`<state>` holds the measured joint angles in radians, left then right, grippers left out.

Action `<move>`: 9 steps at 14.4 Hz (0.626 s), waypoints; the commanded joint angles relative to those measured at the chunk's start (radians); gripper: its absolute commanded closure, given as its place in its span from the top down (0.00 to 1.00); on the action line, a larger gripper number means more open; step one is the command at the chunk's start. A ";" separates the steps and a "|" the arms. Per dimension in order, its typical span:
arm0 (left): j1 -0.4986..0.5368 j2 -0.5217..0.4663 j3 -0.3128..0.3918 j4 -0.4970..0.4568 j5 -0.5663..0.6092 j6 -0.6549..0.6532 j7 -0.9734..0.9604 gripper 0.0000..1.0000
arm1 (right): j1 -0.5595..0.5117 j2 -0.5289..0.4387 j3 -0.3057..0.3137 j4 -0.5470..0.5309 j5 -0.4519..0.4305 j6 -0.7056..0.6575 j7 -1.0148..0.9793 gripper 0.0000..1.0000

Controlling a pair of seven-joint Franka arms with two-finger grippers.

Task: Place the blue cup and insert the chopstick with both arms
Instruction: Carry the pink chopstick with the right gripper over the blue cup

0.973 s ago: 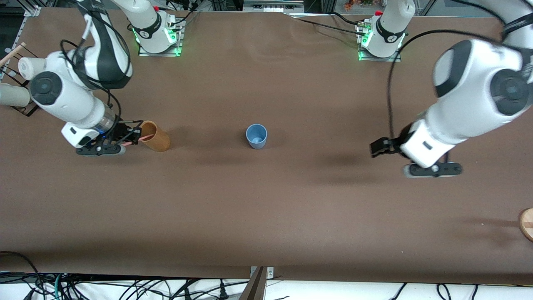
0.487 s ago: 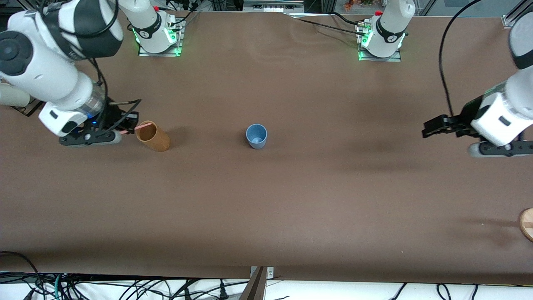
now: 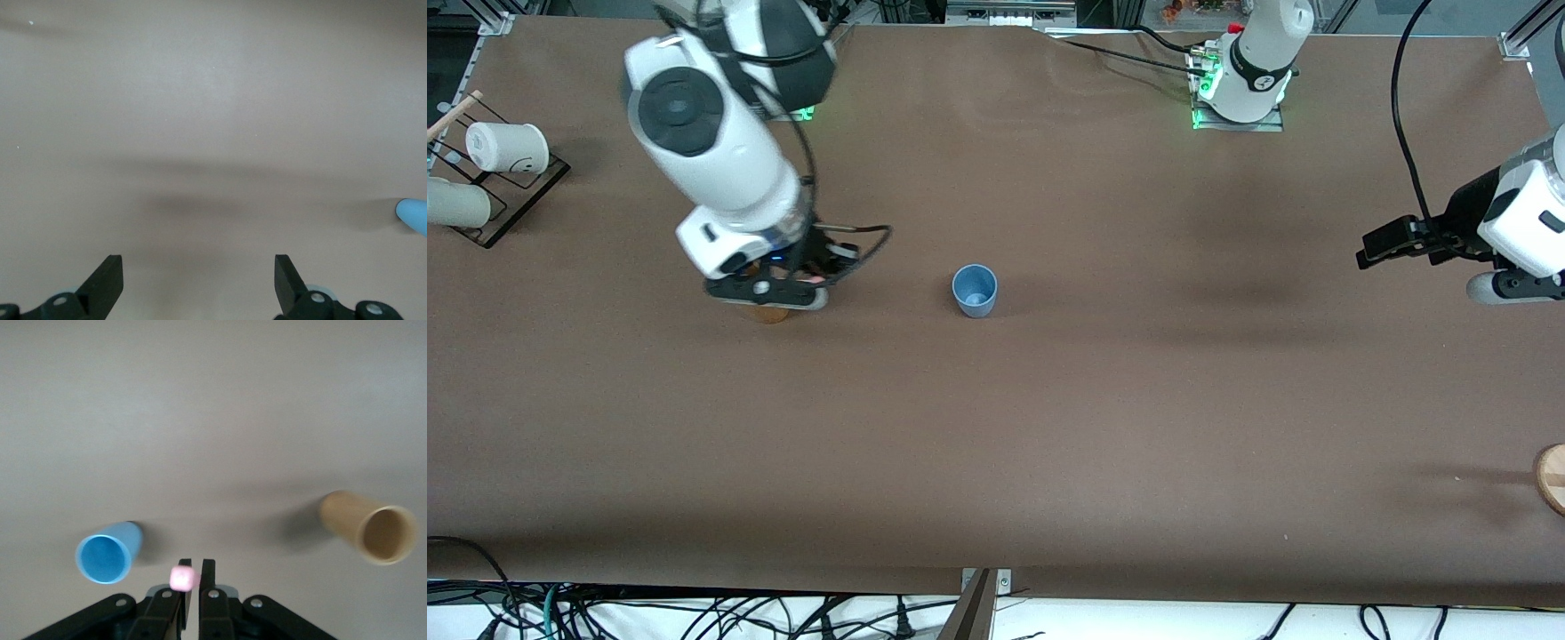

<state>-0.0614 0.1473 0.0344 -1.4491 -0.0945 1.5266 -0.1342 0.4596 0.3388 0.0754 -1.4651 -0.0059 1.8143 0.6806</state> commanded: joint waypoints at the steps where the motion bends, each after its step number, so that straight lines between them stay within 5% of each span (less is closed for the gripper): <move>1: -0.003 -0.066 0.001 -0.045 0.002 0.004 0.019 1.00 | 0.074 0.072 -0.008 0.060 -0.016 0.055 0.157 0.00; 9: -0.017 -0.058 -0.001 -0.037 0.042 -0.042 0.024 1.00 | 0.174 0.144 -0.011 0.062 -0.051 0.143 0.339 0.00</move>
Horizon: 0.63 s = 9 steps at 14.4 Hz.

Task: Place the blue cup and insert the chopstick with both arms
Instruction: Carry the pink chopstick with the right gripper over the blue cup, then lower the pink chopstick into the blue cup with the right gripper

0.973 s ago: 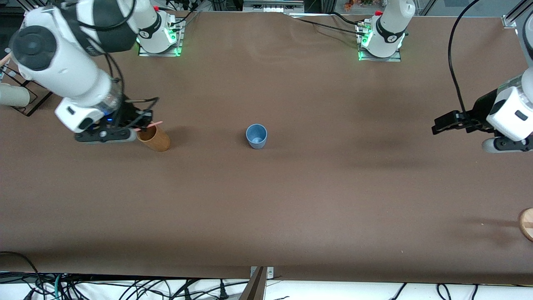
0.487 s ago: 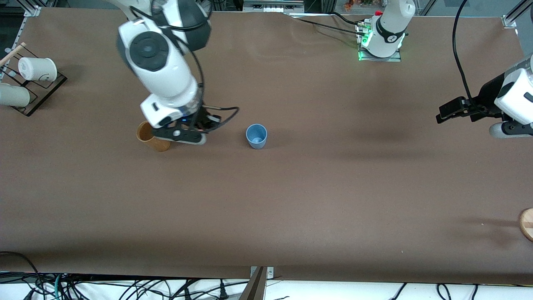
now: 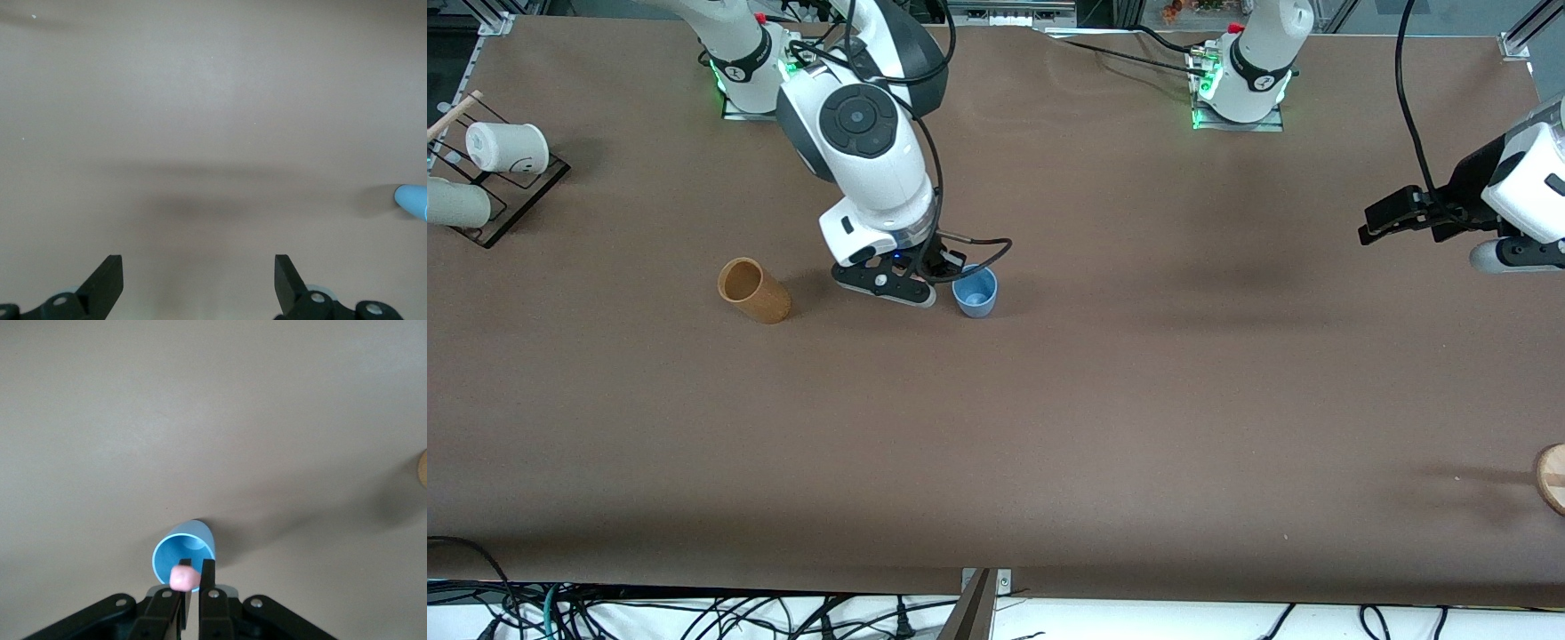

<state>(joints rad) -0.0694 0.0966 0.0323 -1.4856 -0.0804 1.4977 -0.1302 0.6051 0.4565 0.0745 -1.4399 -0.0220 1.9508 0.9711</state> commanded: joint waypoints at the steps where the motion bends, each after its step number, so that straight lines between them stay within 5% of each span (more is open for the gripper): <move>1: -0.007 -0.006 0.001 -0.001 0.030 -0.013 0.020 1.00 | 0.036 0.036 -0.010 0.036 -0.042 0.010 0.058 0.00; 9: -0.010 0.003 0.001 0.010 0.033 -0.013 0.020 1.00 | 0.058 0.080 -0.012 0.038 -0.085 0.053 0.113 0.00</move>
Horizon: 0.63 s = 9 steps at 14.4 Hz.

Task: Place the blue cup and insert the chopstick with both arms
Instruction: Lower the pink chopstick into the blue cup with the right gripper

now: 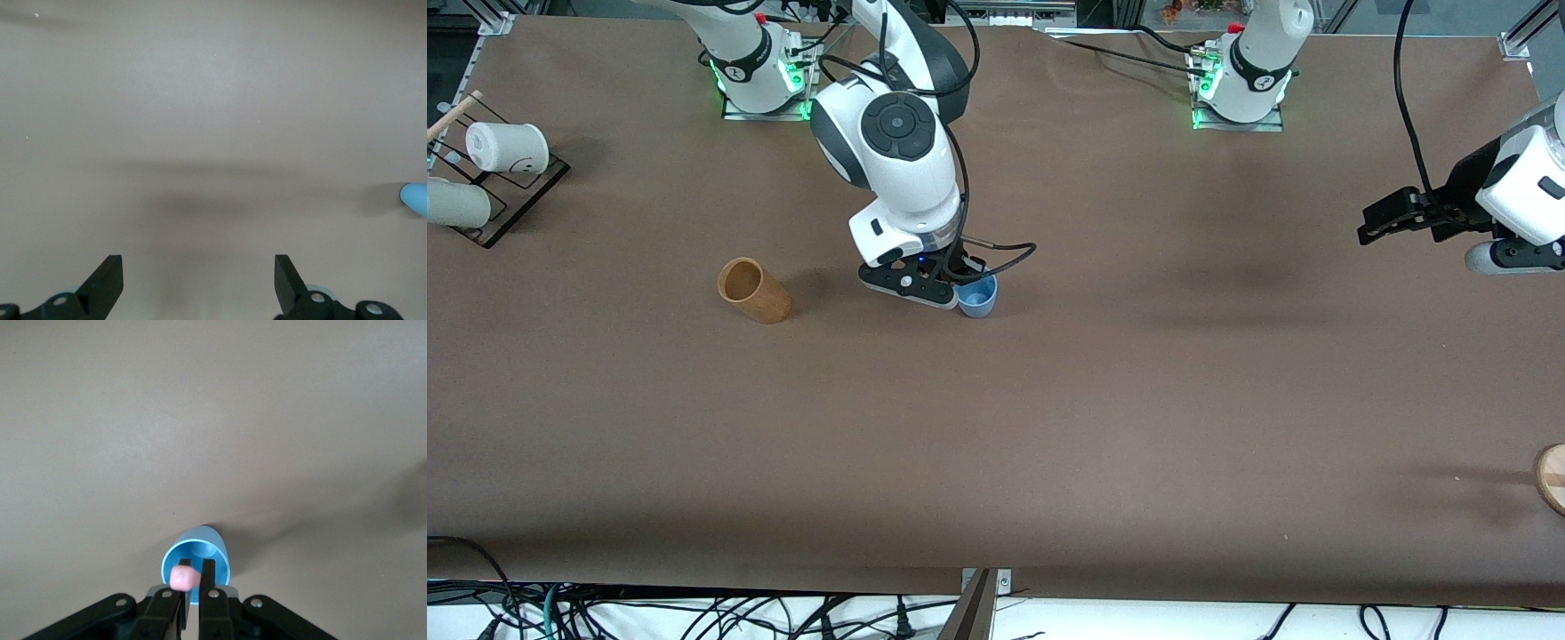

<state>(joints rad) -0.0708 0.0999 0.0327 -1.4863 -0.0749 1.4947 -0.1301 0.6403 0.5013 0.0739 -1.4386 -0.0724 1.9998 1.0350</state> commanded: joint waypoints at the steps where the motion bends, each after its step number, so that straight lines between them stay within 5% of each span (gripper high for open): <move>1: -0.007 0.010 0.001 0.020 0.027 -0.008 0.020 1.00 | 0.024 0.040 -0.011 0.037 -0.037 0.011 0.054 0.00; 2: -0.007 0.012 0.001 0.024 0.027 -0.010 0.020 1.00 | 0.030 0.042 -0.011 0.035 -0.037 0.022 0.056 0.02; 9: -0.004 0.014 0.003 0.024 0.027 -0.010 0.020 1.00 | 0.027 0.046 -0.016 0.050 -0.033 0.013 0.040 0.62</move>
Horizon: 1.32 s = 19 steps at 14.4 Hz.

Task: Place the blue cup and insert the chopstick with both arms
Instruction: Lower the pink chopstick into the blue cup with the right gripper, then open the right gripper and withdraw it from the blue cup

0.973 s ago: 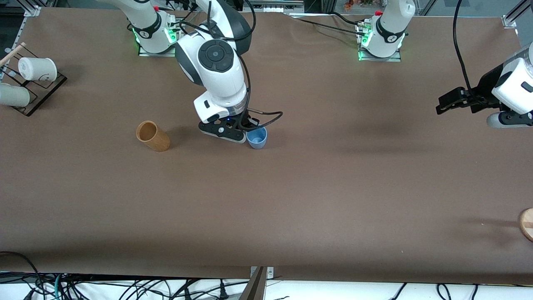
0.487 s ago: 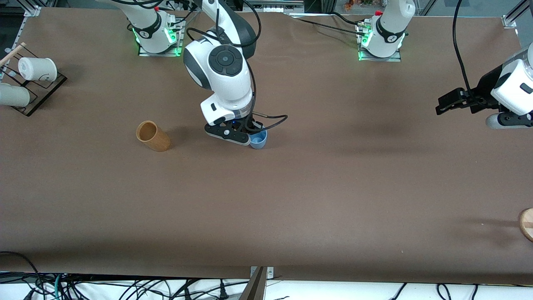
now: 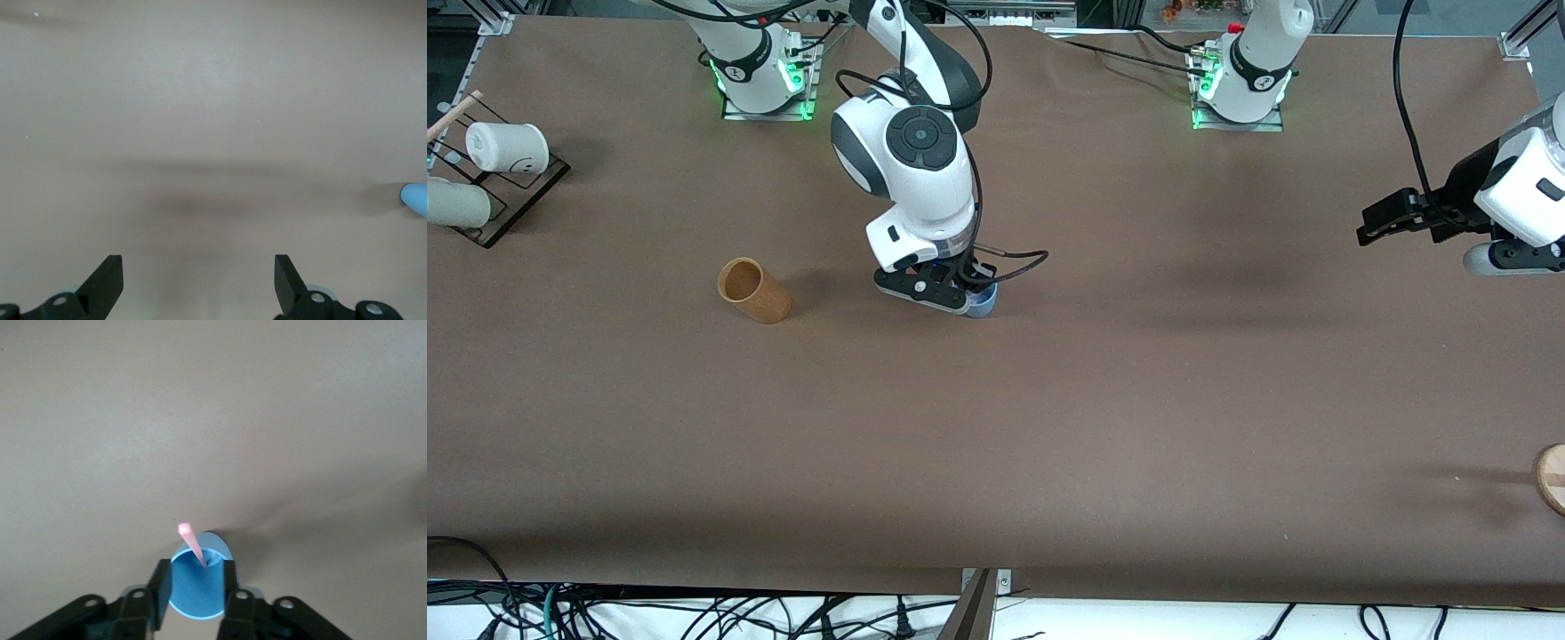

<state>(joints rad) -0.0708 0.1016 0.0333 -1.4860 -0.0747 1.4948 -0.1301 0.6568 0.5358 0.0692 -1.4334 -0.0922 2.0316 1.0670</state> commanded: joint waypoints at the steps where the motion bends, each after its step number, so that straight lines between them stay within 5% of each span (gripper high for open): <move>1: -0.006 0.012 0.002 0.024 0.027 -0.010 0.020 1.00 | 0.006 0.012 -0.011 0.077 -0.011 -0.046 0.005 0.68; 5: -0.007 0.012 0.002 0.024 0.027 -0.010 0.020 1.00 | -0.045 0.004 -0.015 0.160 -0.003 -0.177 -0.092 0.99; 12: -0.004 0.012 0.002 0.024 0.027 -0.010 0.020 1.00 | -0.310 -0.112 -0.040 0.160 0.109 -0.358 -0.612 1.00; 19: -0.007 0.012 0.002 0.024 0.027 -0.010 0.020 1.00 | -0.341 -0.282 -0.287 0.041 0.199 -0.476 -0.982 1.00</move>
<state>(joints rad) -0.0712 0.1020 0.0333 -1.4854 -0.0746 1.4948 -0.1300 0.3071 0.3504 -0.1663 -1.2884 0.0568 1.5583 0.1579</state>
